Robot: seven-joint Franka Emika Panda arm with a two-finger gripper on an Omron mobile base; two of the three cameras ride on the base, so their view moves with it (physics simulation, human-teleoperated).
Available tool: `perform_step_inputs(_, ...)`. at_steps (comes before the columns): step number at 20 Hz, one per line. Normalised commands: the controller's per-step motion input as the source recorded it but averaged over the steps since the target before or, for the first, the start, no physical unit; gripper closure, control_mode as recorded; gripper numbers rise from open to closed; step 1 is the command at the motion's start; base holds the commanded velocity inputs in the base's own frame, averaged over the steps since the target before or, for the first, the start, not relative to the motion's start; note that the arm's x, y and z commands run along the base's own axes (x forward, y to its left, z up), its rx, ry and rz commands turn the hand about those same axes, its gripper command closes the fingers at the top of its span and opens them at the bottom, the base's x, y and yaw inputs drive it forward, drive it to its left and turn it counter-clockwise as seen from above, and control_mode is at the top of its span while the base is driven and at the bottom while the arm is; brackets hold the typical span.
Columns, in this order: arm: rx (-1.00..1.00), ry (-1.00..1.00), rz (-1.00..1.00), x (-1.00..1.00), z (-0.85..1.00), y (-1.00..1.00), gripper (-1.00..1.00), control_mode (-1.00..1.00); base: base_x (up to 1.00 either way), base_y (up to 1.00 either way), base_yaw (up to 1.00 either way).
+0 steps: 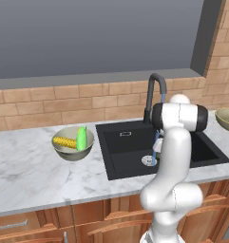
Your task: Pick the corns from the sink and place them in one bowl. Place the broccoli in the other bowl. Then turn off the sink faucet.
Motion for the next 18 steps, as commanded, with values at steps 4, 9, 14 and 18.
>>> perform_step_inputs(4,-0.05,0.00,-0.02,0.23,-0.20,0.00,-1.00,-1.00,0.00,0.00,0.00)
perform_step_inputs(9,-0.05,0.00,-0.02,0.25,-0.19,0.00,-1.00,-1.00,0.00,0.00,0.00)
perform_step_inputs(14,-0.04,0.00,-0.05,0.28,-0.18,-0.05,-1.00,-1.00,0.00,0.00,0.00)
perform_step_inputs(18,-0.03,0.00,-0.10,0.23,-0.17,-0.27,-1.00,-1.00,0.00,0.00,0.00)
